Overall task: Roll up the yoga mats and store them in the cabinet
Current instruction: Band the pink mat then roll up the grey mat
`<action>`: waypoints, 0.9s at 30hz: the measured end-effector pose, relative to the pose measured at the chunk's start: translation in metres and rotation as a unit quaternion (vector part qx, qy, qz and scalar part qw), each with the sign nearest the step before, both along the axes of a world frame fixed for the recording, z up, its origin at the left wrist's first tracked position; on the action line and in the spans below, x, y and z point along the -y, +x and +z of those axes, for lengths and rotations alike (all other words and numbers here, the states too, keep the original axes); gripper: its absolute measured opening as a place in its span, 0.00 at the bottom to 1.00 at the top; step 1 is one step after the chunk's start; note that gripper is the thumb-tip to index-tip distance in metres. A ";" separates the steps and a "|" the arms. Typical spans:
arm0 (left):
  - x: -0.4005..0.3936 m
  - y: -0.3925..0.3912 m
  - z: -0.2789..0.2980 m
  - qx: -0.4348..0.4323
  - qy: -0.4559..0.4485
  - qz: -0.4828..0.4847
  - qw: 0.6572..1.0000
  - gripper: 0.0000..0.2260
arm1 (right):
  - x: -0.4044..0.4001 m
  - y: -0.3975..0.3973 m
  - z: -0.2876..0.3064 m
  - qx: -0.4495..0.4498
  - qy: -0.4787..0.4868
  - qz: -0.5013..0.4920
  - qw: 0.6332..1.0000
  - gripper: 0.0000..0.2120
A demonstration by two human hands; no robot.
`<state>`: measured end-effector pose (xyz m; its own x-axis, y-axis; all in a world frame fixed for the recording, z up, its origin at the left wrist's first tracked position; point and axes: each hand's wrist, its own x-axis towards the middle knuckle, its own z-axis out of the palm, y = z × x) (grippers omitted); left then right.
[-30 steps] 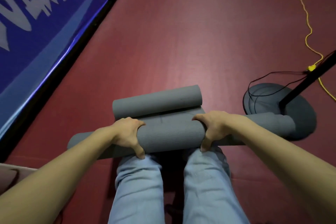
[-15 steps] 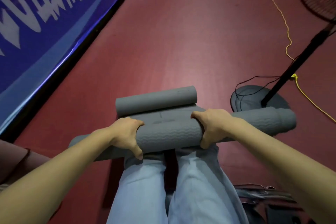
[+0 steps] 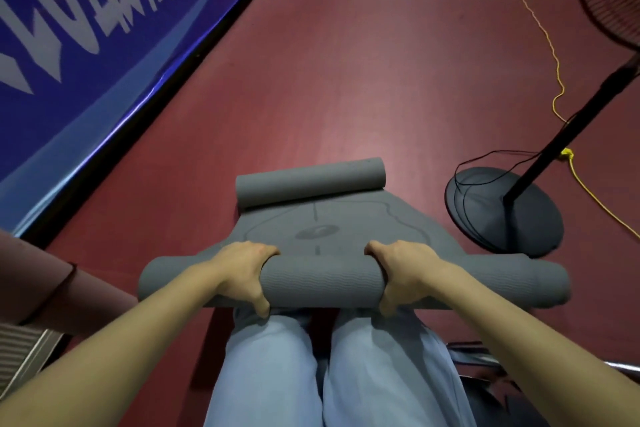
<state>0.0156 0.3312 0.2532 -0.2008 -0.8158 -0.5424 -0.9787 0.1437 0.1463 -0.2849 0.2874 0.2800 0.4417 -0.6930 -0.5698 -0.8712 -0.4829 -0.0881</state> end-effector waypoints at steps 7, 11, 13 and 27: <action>-0.002 -0.006 0.003 -0.001 -0.122 -0.011 0.992 0.48 | 0.027 0.000 0.006 -0.015 0.049 -0.031 0.998 0.51; -0.009 -0.008 0.002 0.022 -0.171 -0.044 0.984 0.39 | 0.042 0.000 0.010 -0.009 0.095 -0.050 0.994 0.52; -0.011 -0.010 -0.005 0.034 -0.179 -0.057 0.982 0.40 | 0.047 0.004 0.012 -0.001 0.100 -0.051 0.994 0.51; 0.043 -0.006 -0.001 0.013 -0.037 -0.005 0.999 0.62 | 0.026 0.032 -0.026 0.019 -0.183 0.081 0.980 0.44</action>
<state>0.0092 0.2886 0.2524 -0.1963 -0.8513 -0.4865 -0.9804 0.1631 0.1103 -0.2533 0.2617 0.2545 0.5786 -0.7673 -0.2765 -0.7803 -0.6194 0.0860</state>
